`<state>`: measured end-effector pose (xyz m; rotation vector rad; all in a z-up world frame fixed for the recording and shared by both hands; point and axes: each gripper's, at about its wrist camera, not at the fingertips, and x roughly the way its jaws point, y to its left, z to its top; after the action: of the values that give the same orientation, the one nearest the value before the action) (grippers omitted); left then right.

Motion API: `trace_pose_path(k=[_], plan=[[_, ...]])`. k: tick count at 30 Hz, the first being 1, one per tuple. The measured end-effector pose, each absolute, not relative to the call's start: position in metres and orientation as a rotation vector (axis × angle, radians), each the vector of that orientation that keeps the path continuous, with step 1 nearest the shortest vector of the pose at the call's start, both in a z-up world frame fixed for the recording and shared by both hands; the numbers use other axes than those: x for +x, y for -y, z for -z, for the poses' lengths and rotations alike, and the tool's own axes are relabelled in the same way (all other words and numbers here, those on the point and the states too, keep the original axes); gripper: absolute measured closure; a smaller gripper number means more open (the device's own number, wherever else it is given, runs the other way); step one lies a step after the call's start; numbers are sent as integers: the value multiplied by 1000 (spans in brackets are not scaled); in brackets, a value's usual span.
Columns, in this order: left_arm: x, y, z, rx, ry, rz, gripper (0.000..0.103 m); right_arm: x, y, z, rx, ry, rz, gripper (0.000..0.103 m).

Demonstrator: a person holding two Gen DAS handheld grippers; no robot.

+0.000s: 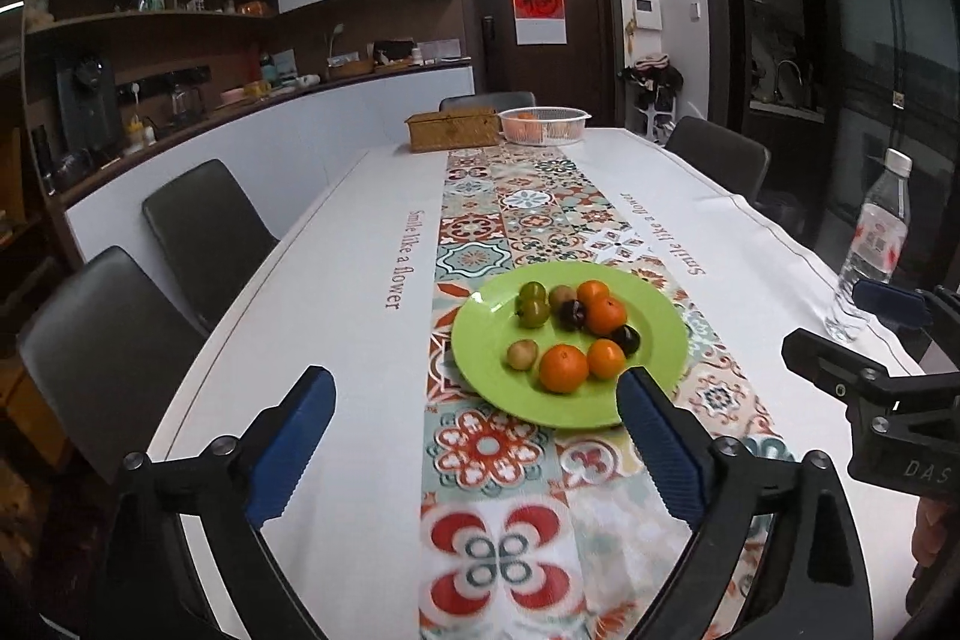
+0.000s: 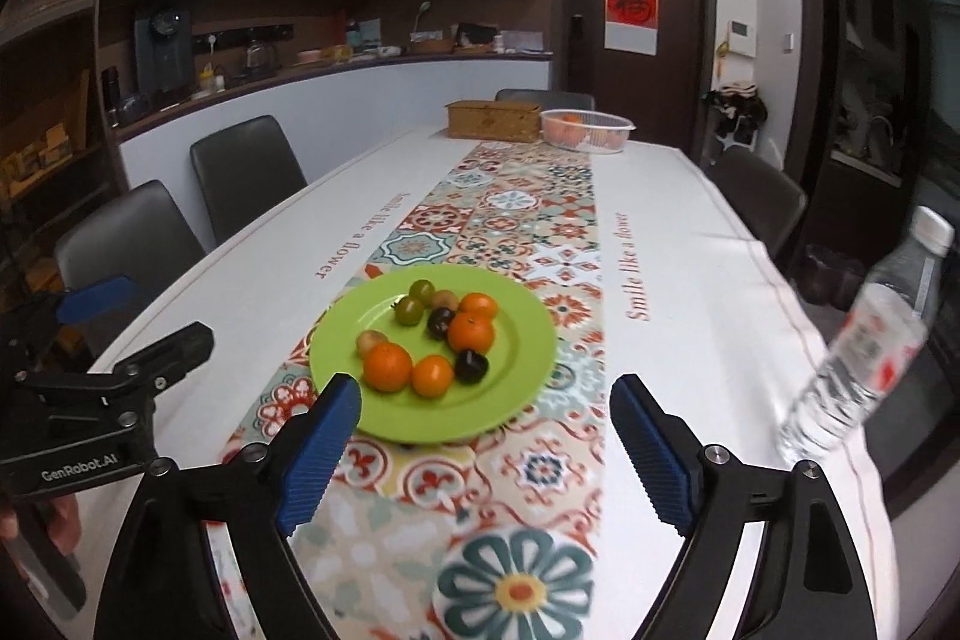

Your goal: Organize fruits

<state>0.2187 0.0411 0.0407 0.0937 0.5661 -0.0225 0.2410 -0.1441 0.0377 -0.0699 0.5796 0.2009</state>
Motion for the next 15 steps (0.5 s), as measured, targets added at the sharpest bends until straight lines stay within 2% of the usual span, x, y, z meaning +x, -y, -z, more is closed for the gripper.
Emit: trace_pose_path(k=[15], plan=[[141,-22,-53,83,-551,20,3,165,166,-46,-50,-552,-214,15]])
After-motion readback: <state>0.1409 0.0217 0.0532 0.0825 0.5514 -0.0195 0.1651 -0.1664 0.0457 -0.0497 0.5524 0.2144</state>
